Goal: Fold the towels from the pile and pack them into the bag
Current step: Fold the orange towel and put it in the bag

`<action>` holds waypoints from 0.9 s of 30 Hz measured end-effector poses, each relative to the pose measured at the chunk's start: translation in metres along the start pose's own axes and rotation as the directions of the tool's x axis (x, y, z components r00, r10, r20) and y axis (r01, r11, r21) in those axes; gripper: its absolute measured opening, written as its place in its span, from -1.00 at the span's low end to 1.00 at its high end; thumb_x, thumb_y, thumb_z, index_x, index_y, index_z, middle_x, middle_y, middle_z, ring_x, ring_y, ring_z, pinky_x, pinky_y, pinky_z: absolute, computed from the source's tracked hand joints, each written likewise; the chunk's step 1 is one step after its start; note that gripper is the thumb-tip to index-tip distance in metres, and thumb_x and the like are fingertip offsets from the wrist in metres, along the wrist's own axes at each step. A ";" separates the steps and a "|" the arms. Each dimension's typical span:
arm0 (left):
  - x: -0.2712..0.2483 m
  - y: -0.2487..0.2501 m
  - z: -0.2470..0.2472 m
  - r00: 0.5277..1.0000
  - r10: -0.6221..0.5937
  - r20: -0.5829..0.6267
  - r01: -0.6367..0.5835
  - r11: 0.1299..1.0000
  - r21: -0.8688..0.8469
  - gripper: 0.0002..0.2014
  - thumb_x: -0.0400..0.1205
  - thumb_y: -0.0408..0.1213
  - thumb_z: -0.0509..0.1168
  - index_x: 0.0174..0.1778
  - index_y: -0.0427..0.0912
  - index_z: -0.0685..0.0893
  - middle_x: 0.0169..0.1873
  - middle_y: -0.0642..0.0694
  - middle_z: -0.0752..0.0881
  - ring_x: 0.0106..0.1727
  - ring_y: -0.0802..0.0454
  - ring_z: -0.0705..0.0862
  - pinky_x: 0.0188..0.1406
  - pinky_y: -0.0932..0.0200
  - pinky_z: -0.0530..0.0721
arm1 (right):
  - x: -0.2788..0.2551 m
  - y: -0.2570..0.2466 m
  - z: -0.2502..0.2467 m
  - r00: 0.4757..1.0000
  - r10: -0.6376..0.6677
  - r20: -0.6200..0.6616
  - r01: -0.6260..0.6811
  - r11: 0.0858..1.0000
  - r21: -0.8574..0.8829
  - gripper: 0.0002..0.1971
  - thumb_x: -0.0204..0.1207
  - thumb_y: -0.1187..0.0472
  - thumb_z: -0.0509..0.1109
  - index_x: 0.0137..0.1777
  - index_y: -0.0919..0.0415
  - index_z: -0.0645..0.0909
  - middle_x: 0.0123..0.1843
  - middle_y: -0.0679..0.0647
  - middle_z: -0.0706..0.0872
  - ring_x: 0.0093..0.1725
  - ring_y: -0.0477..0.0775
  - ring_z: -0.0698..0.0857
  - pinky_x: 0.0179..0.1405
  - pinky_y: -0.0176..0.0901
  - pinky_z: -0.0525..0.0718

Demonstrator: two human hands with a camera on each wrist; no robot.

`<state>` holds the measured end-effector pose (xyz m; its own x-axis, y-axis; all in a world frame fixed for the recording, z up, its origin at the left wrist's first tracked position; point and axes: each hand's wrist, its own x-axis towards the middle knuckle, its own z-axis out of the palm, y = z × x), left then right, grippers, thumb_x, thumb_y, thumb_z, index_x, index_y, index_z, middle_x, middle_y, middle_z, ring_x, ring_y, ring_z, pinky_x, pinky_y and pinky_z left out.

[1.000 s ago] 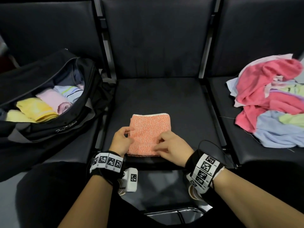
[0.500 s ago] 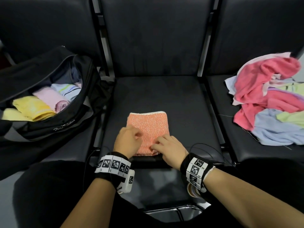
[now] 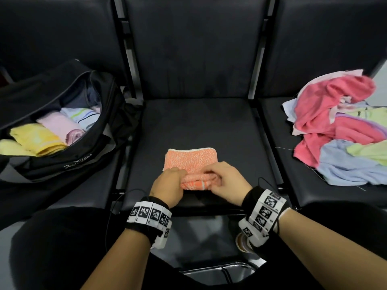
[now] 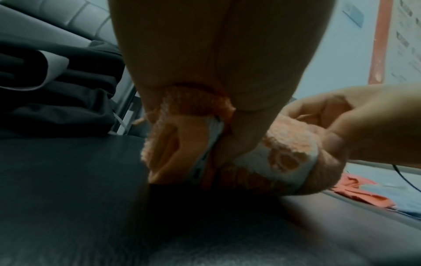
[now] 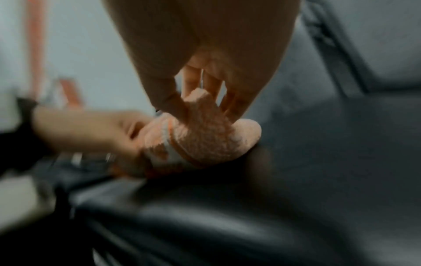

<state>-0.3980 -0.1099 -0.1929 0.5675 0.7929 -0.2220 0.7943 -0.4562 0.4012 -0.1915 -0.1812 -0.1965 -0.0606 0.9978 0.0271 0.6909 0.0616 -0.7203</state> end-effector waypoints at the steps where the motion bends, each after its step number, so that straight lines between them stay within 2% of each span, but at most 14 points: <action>1: 0.000 -0.001 0.000 1.000 0.013 -0.017 -0.013 1.000 -0.028 -0.65 0.51 -0.48 0.22 0.11 -0.08 0.73 0.02 -0.03 0.71 0.09 -0.10 0.68 0.02 -0.10 0.70 | -0.003 0.002 0.002 0.995 -0.097 0.030 0.099 0.991 -0.089 -0.51 0.25 0.30 0.43 0.24 0.05 0.69 0.15 -0.15 0.67 0.19 -0.01 0.61 0.30 -0.20 0.54; 2: 0.000 -0.002 -0.001 0.999 0.020 -0.037 -0.022 0.998 -0.059 -0.68 0.50 -0.48 0.23 0.05 -0.08 0.74 -0.03 -0.03 0.74 0.03 -0.10 0.70 -0.01 -0.09 0.71 | -0.005 0.005 0.005 0.986 -0.153 0.070 0.163 0.974 -0.156 -0.49 0.24 0.30 0.43 0.26 0.09 0.67 0.22 -0.08 0.65 0.25 0.04 0.60 0.34 -0.15 0.53; 4: 0.000 -0.005 0.000 0.997 0.012 -0.079 -0.022 0.992 -0.123 -0.72 0.49 -0.45 0.26 0.00 -0.07 0.76 -0.10 -0.04 0.75 0.02 -0.08 0.69 0.02 -0.05 0.69 | -0.007 0.014 0.007 0.980 -0.162 0.117 0.185 0.956 -0.228 -0.45 0.26 0.31 0.50 0.32 0.16 0.64 0.33 0.04 0.64 0.35 0.13 0.61 0.40 -0.03 0.56; 7: 0.002 -0.012 0.002 0.992 -0.002 -0.126 -0.016 0.990 -0.142 -0.68 0.45 -0.40 0.33 0.06 -0.01 0.78 -0.10 -0.01 0.73 0.10 -0.01 0.62 0.22 0.02 0.59 | -0.009 0.024 0.007 0.992 -0.052 0.111 0.078 0.968 -0.240 -0.47 0.40 0.27 0.55 0.41 0.19 0.62 0.43 0.09 0.65 0.43 0.17 0.61 0.46 0.05 0.54; 9: 0.002 -0.018 0.002 0.993 -0.030 -0.118 0.005 0.979 -0.206 -0.67 0.42 -0.39 0.37 0.08 -0.03 0.77 -0.08 0.00 0.72 0.07 0.00 0.63 0.18 0.16 0.59 | -0.008 0.028 0.007 0.997 0.014 0.069 -0.001 0.982 -0.191 -0.56 0.46 0.24 0.50 0.36 0.15 0.65 0.30 0.06 0.74 0.29 0.14 0.70 0.33 0.06 0.62; 11: 0.002 -0.023 0.001 0.993 -0.060 -0.105 0.026 0.956 -0.292 -0.68 0.40 -0.41 0.41 0.04 -0.03 0.76 -0.16 0.07 0.70 -0.04 0.06 0.66 -0.07 0.40 0.54 | -0.005 0.026 0.005 0.996 0.085 0.021 -0.084 0.995 -0.062 -0.75 0.47 0.19 0.47 0.15 0.07 0.66 0.01 -0.02 0.80 0.01 0.04 0.75 0.09 0.08 0.70; 12: 0.002 -0.026 0.001 0.992 -0.078 -0.103 0.039 0.939 -0.342 -0.70 0.39 -0.42 0.42 -0.01 -0.01 0.75 -0.20 0.10 0.71 -0.10 0.09 0.67 -0.17 0.43 0.53 | -0.003 0.026 0.004 0.993 0.118 -0.001 -0.118 0.993 0.017 -0.81 0.47 0.16 0.48 0.07 -0.01 0.63 -0.10 -0.09 0.78 -0.09 -0.05 0.74 0.02 0.02 0.70; 14: 0.003 -0.029 0.000 0.985 -0.141 -0.101 0.073 0.867 -0.493 -0.74 0.38 -0.43 0.48 -0.13 0.02 0.74 -0.27 0.03 0.77 -0.21 0.15 0.71 -0.24 0.33 0.62 | -0.001 0.027 0.001 0.982 0.182 -0.045 -0.174 0.974 0.143 -0.78 0.43 0.09 0.53 0.00 -0.17 0.60 -0.15 -0.20 0.77 -0.13 -0.21 0.72 -0.06 -0.28 0.65; 15: 0.004 -0.030 0.001 0.979 -0.176 -0.105 0.085 0.817 -0.570 -0.76 0.39 -0.42 0.51 -0.16 0.00 0.74 -0.28 -0.01 0.79 -0.25 0.17 0.71 -0.23 0.26 0.66 | 0.001 0.029 0.000 0.975 0.214 -0.065 -0.200 0.963 0.183 -0.77 0.43 0.09 0.54 -0.01 -0.20 0.60 -0.15 -0.26 0.77 -0.12 -0.26 0.71 -0.11 -0.36 0.61; 18: 0.007 -0.033 0.003 0.962 -0.247 -0.115 0.094 0.698 -0.710 -0.83 0.48 -0.39 0.55 -0.12 -0.08 0.75 -0.23 0.00 0.83 -0.19 0.14 0.77 -0.14 0.24 0.72 | 0.004 0.037 0.000 0.952 0.282 -0.120 -0.246 0.936 0.251 -0.81 0.48 0.10 0.51 0.00 -0.17 0.59 -0.15 -0.31 0.76 -0.12 -0.33 0.70 -0.16 -0.44 0.53; 19: 0.007 -0.033 0.004 0.960 -0.262 -0.099 0.101 0.652 -0.752 -0.86 0.52 -0.38 0.53 -0.08 -0.12 0.75 -0.17 -0.02 0.84 -0.11 0.08 0.81 -0.05 0.18 0.76 | 0.005 0.040 0.000 0.946 0.293 -0.140 -0.247 0.928 0.279 -0.83 0.50 0.09 0.52 -0.01 -0.15 0.59 -0.15 -0.29 0.76 -0.13 -0.32 0.70 -0.14 -0.43 0.55; 21: 0.009 -0.031 0.005 0.955 -0.289 -0.067 0.120 0.583 -0.803 -0.89 0.58 -0.36 0.51 -0.03 -0.16 0.75 -0.10 -0.06 0.86 -0.01 0.00 0.84 0.02 0.03 0.80 | 0.006 0.044 0.000 0.932 0.318 -0.174 -0.244 0.906 0.347 -0.84 0.50 0.07 0.53 -0.02 -0.11 0.61 -0.15 -0.19 0.77 -0.13 -0.23 0.71 -0.08 -0.29 0.63; 24: 0.012 -0.028 0.008 0.948 -0.307 -0.087 0.123 0.603 -0.788 -0.95 0.61 -0.31 0.48 -0.05 -0.10 0.76 -0.15 0.04 0.86 -0.08 0.16 0.84 -0.09 0.20 0.75 | 0.007 0.046 0.000 0.915 0.351 -0.197 -0.255 0.885 0.390 -0.84 0.50 0.09 0.55 0.00 -0.06 0.63 -0.11 -0.04 0.81 -0.07 -0.02 0.77 0.01 -0.08 0.71; 27: 0.015 -0.025 0.012 0.932 -0.343 -0.113 0.141 0.633 -0.761 -0.98 0.64 -0.29 0.44 -0.09 -0.10 0.77 -0.17 0.01 0.85 -0.11 0.17 0.83 -0.11 0.18 0.74 | 0.008 0.046 0.002 0.895 0.385 -0.224 -0.276 0.874 0.401 -0.85 0.50 0.10 0.55 -0.03 -0.05 0.64 -0.13 -0.08 0.81 -0.09 -0.11 0.77 -0.01 -0.13 0.70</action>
<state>-0.4066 -0.0916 -0.2164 0.2316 0.9417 -0.2440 0.4173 0.1304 0.8994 -0.1612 -0.1704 -0.2306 0.3730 0.9226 -0.0980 0.3315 -0.2312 -0.9147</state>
